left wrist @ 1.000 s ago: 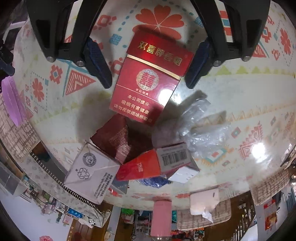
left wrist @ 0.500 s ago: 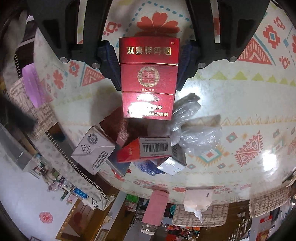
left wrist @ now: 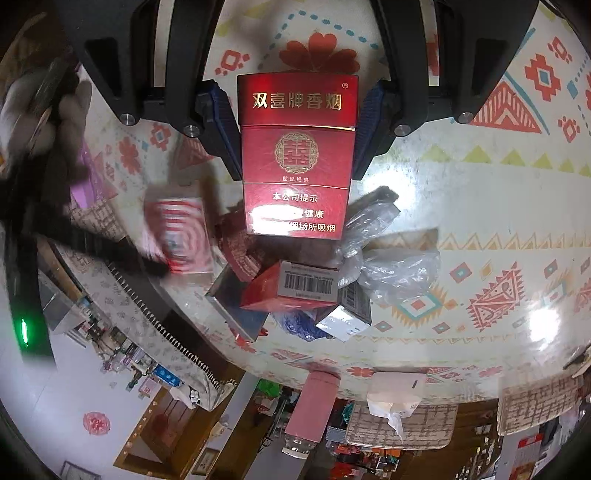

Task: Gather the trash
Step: 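Grasp the red-and-white striped box with the right tool, then carry both red boxes to the purple basket and release them inside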

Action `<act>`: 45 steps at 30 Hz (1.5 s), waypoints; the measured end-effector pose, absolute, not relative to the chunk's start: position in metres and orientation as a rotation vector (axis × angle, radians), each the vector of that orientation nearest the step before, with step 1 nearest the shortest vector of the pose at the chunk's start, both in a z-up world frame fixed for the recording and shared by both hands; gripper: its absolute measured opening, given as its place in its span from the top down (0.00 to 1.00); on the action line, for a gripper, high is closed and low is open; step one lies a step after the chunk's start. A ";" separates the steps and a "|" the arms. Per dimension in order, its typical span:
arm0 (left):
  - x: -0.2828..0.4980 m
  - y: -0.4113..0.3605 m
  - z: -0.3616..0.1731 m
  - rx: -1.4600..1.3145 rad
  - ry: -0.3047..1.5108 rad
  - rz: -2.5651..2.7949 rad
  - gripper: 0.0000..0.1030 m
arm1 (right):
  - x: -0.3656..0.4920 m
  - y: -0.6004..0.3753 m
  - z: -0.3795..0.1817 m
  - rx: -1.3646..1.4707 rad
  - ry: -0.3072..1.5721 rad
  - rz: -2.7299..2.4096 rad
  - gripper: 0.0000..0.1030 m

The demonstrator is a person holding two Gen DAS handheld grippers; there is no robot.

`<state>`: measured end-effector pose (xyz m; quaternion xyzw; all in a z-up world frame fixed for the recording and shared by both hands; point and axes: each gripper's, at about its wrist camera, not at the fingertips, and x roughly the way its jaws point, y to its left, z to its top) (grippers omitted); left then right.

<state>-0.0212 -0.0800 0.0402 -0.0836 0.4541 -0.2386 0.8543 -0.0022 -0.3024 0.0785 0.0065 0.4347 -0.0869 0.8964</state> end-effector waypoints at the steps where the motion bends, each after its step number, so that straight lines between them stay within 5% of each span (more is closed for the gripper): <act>1: -0.022 -0.080 0.041 -0.178 0.952 -0.504 0.46 | -0.010 -0.309 0.077 0.022 0.905 -0.195 0.20; 9: -0.024 -0.085 0.040 -0.155 0.949 -0.501 0.46 | -0.042 -0.338 0.055 0.226 0.966 -0.117 0.18; 19: -0.021 -0.087 0.036 -0.142 0.960 -0.479 0.46 | -0.024 -0.292 0.043 0.106 0.932 -0.142 0.13; 25: -0.019 -0.086 0.035 -0.139 0.958 -0.471 0.46 | -0.036 -0.287 0.046 0.030 0.907 -0.168 0.39; 45: -0.030 -0.111 0.043 -0.081 0.931 -0.572 0.46 | -0.154 -0.309 0.085 0.224 0.802 -0.169 0.39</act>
